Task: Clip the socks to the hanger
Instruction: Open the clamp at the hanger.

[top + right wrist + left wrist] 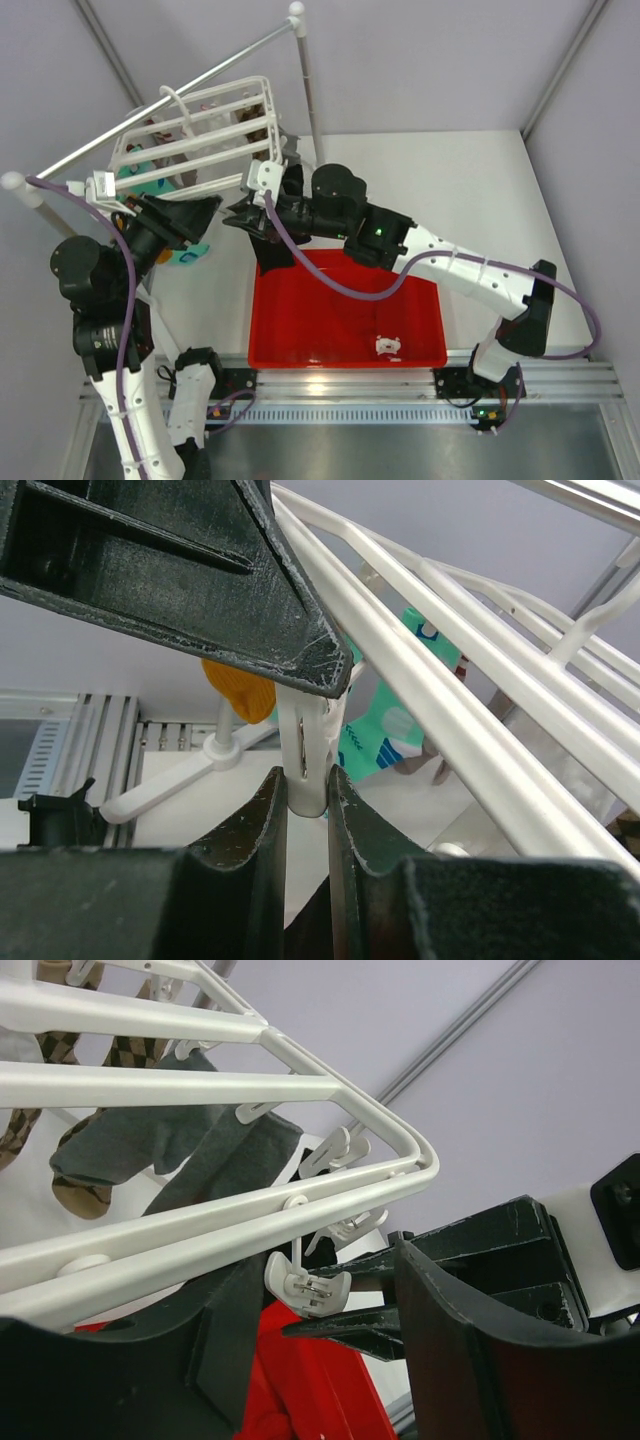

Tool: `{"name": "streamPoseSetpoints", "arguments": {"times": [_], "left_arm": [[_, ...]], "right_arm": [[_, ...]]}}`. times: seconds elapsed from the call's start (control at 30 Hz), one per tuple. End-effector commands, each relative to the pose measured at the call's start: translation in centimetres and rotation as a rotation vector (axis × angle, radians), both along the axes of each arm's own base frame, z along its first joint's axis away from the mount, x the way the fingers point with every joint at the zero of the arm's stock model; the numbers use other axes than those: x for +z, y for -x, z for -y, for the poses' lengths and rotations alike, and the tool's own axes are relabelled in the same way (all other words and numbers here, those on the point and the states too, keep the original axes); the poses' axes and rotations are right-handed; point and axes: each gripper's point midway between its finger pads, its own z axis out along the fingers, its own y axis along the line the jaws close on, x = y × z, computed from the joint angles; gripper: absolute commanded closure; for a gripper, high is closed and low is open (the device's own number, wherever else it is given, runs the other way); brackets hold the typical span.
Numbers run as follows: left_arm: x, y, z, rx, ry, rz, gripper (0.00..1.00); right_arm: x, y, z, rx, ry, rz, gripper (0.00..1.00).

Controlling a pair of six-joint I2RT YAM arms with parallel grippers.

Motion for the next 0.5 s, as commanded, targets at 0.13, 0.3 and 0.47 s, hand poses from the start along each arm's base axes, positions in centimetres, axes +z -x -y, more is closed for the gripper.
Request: {"name": "streamPoseSetpoints", "arguments": {"times": [0.13,0.3,0.47], "left_arm": [[1.1,-0.6,0.2,-0.029,-0.001,0.069,0.47],[0.9,-0.3,0.5,-0.048,-0.004,0.069,0.47],[0.9,-0.4,0.5,-0.050,0.005,0.061,0.60]], "right_arm": [[3.9,0.6,1.1,0.040,-0.095,-0.031,1.00],[4.0,0.1,1.2,0.036,-0.102,-0.064,1.00],[4.0,-0.1,1.3,0.037,-0.104,-0.076,1.00]]}}
